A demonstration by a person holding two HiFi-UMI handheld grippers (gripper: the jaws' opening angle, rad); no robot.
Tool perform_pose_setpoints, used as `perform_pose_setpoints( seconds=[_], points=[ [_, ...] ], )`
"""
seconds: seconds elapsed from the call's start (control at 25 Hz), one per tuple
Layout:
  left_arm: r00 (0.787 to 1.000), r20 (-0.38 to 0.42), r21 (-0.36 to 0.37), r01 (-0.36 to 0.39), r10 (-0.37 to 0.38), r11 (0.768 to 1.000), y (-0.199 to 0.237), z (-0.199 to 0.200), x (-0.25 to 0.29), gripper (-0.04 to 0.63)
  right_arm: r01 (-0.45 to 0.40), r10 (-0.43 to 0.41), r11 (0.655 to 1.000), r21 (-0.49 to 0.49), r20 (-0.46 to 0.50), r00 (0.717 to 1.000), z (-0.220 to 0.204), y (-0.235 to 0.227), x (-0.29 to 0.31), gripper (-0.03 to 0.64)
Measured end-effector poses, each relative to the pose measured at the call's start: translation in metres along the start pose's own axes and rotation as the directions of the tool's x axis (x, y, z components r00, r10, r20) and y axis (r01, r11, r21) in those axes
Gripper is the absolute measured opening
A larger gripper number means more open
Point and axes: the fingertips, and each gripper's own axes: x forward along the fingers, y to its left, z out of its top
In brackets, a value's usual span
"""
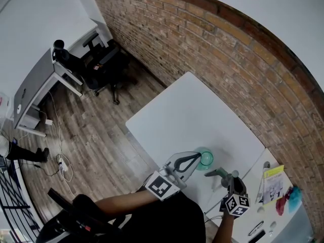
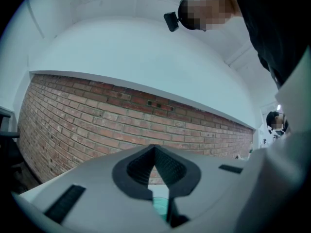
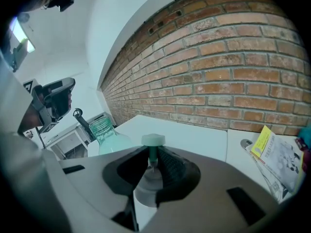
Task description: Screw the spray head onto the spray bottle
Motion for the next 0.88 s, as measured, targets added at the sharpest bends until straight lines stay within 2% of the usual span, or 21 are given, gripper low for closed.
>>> perform_pose_setpoints(
  seconds=[0.88],
  points=[
    [1.0,-0.001,-0.003,0.007,-0.007,1.0,0.001,0.0,0.001,0.002,0.022,-0.017,0.998,-0.061,0.084,0.996,0.035,0.007,-0.006,0.064]
  ],
)
